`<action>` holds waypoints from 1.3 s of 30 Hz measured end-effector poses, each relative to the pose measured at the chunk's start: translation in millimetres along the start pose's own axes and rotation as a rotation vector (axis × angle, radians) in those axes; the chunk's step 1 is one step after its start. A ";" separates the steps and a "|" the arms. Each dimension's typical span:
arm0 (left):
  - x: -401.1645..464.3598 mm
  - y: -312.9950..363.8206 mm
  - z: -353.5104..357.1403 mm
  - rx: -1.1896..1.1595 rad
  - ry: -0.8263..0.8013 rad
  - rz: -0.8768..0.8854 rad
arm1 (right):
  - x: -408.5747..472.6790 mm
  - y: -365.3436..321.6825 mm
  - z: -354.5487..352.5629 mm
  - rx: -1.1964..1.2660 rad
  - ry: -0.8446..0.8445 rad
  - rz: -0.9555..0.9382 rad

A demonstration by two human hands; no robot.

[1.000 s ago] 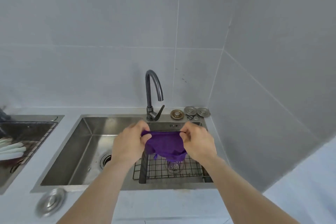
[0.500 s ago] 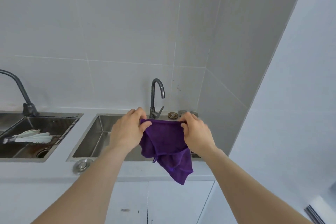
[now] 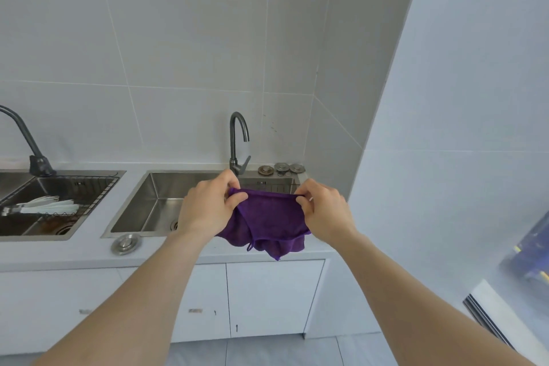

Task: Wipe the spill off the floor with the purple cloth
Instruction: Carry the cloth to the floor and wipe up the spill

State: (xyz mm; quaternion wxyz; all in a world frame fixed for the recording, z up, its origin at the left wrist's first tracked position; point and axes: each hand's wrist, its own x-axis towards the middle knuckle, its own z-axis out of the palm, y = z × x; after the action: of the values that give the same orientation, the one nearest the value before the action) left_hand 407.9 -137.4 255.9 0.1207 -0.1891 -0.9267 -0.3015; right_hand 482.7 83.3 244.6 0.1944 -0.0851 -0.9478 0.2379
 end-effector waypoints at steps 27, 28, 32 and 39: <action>-237.1 -66.3 209.0 -0.071 -0.457 -0.291 | -258.5 156.0 151.1 0.068 -0.394 0.375; -244.3 -76.7 215.6 -0.079 -0.475 -0.301 | -266.3 156.4 161.9 0.069 -0.409 0.395; -273.7 -136.2 249.8 -0.106 -0.573 -0.367 | -298.3 157.1 225.9 0.059 -0.468 0.439; -346.9 -248.2 337.4 -0.111 -0.688 -0.444 | -368.4 187.2 360.9 0.051 -0.536 0.502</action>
State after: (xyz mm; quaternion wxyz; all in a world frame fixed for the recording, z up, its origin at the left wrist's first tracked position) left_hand 577.9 -215.2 -254.8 -0.2746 -0.0807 -0.9135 -0.2890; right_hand 683.1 2.3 -259.7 -0.1232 -0.2449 -0.9085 0.3154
